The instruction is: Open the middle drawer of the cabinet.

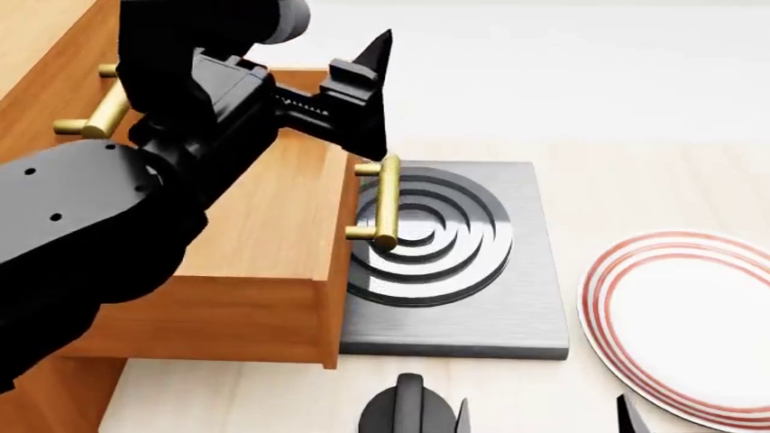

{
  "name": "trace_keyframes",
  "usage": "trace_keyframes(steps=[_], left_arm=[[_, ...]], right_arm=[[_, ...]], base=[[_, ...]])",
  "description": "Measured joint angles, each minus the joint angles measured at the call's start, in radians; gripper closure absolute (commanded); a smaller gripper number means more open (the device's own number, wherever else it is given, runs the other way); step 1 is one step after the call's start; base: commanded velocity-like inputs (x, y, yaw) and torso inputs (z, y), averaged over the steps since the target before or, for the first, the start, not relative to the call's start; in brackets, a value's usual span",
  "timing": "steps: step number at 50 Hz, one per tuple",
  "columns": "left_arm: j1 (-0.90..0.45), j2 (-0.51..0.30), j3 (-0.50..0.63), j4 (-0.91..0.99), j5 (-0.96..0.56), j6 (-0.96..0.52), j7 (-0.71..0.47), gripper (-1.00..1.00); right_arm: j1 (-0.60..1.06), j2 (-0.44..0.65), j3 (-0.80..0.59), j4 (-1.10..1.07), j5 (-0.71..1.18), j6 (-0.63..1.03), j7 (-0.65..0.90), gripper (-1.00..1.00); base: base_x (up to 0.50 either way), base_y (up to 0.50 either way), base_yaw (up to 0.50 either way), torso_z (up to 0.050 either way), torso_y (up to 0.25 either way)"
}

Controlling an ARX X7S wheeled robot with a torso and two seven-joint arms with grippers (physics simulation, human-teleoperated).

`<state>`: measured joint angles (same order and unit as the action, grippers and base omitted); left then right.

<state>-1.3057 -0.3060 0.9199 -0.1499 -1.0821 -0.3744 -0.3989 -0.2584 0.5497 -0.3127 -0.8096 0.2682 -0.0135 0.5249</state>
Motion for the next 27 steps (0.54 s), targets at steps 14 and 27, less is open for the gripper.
trace_keyframes(steps=[14, 27], left_arm=[[0.029, -0.083, -0.030, 0.124, 0.026, 0.068, -0.003, -1.00], [0.076, -0.158, -0.050, 0.242, 0.036, 0.104, -0.037, -1.00]], right_arm=[[0.000, 0.002, -0.002, 0.001, 0.000, 0.000, 0.004, -1.00], [0.002, 0.002, -0.006, 0.003, -0.002, 0.000, 0.006, -1.00]], base=[[0.00, 0.00, 0.00, 0.000, 0.000], [0.00, 0.00, 0.00, 0.000, 0.000]])
